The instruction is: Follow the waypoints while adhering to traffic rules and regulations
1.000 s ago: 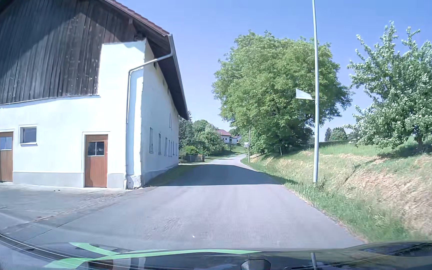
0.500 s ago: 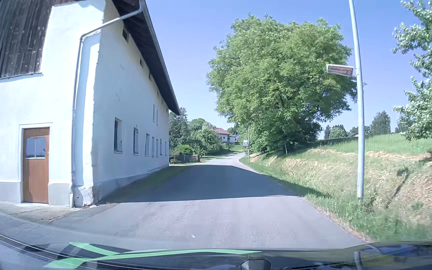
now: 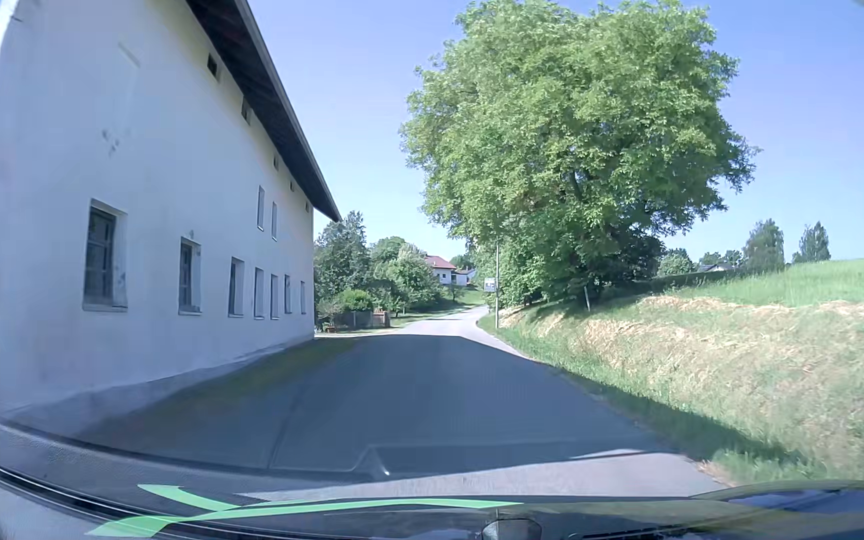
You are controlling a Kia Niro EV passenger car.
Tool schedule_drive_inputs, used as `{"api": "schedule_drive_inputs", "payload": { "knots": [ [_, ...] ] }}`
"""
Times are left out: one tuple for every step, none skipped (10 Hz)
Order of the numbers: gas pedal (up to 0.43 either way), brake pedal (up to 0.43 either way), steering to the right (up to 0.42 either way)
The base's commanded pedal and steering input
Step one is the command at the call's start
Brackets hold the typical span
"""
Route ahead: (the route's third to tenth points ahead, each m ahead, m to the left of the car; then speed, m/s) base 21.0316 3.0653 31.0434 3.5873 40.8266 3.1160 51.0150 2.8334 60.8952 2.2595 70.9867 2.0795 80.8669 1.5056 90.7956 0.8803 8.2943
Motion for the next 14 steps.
{"api": "schedule_drive_inputs", "payload": {
  "knots": [
    [0.157, 0.0, -0.003],
    [0.157, 0.0, -0.006],
    [0.157, 0.0, -0.006],
    [0.157, 0.0, -0.006],
    [0.157, 0.0, -0.008],
    [0.157, 0.0, -0.009],
    [0.157, 0.0, -0.011],
    [0.157, 0.0, -0.011],
    [0.157, 0.0, -0.009],
    [0.157, 0.0, -0.006],
    [0.157, 0.0, -0.005],
    [0.157, 0.0, -0.005],
    [0.157, 0.0, -0.005],
    [0.157, 0.0, -0.005]
  ]
}}
